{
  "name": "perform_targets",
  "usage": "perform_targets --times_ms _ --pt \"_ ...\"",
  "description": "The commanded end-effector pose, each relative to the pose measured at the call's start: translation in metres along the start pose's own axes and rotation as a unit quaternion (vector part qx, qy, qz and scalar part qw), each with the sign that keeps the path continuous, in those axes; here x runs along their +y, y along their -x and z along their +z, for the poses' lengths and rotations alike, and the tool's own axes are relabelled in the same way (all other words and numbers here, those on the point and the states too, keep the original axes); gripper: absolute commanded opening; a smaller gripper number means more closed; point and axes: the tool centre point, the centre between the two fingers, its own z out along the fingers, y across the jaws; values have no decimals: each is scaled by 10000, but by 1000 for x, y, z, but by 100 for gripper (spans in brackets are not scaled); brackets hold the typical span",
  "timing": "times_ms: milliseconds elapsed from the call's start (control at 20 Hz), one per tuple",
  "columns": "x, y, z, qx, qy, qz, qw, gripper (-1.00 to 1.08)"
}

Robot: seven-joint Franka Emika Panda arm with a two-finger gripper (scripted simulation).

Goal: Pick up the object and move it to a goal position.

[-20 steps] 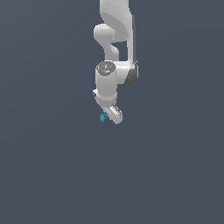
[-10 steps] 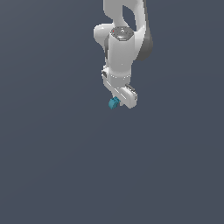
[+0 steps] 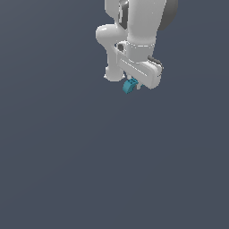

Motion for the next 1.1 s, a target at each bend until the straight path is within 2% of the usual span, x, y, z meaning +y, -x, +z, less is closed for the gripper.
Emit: perform_targets --times_ms 0,500,1050 --pt "-5 11 -24 1 1 1 10000 -100" --pt "-21 38 -83 -13 -4 -8 10000 -100" --pt "-25 42 -93 -16 -5 -9 10000 -100"
